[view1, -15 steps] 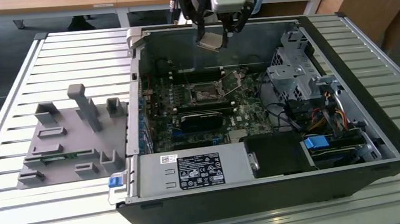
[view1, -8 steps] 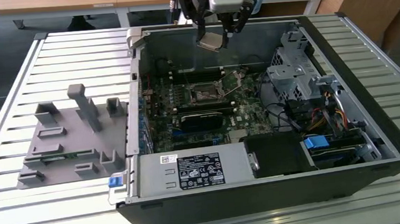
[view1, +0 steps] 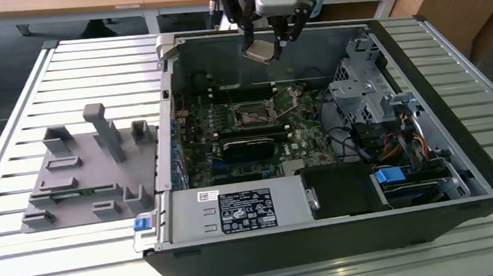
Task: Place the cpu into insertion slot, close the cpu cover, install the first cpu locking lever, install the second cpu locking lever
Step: 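Place the cpu into insertion slot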
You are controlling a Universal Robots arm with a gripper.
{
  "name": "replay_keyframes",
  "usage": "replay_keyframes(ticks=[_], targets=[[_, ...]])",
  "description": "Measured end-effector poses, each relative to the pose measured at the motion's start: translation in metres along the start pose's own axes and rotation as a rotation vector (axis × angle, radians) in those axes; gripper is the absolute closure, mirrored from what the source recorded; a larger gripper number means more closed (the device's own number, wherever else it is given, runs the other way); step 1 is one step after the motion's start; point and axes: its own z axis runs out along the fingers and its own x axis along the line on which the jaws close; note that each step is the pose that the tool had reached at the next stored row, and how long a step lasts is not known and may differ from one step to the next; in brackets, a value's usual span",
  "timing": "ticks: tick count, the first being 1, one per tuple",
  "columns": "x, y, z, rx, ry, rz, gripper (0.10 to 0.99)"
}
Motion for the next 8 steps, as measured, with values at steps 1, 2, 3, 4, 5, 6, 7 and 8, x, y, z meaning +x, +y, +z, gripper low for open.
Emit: replay_keyframes(ticks=[1, 2, 3, 4, 5, 6, 7, 8], targets=[[0.0000, 0.0000, 0.0000, 0.000, -0.0004, 0.005, 0.545], [0.0000, 0.0000, 0.0000, 0.000, -0.0008, 0.009, 0.545], [0.0000, 0.0000, 0.0000, 0.000, -0.0013, 0.014, 0.545], [0.0000, 0.0000, 0.0000, 0.000, -0.0017, 0.018, 0.545], [0.0000, 0.0000, 0.0000, 0.000, -0.0021, 0.023, 0.545], [0.0000, 0.0000, 0.0000, 0.000, -0.0025, 0.027, 0.545], [0.0000, 0.0000, 0.0000, -0.001, -0.0028, 0.031, 0.545], [0.0000, 0.0000, 0.0000, -0.001, -0.0032, 0.035, 0.545]])
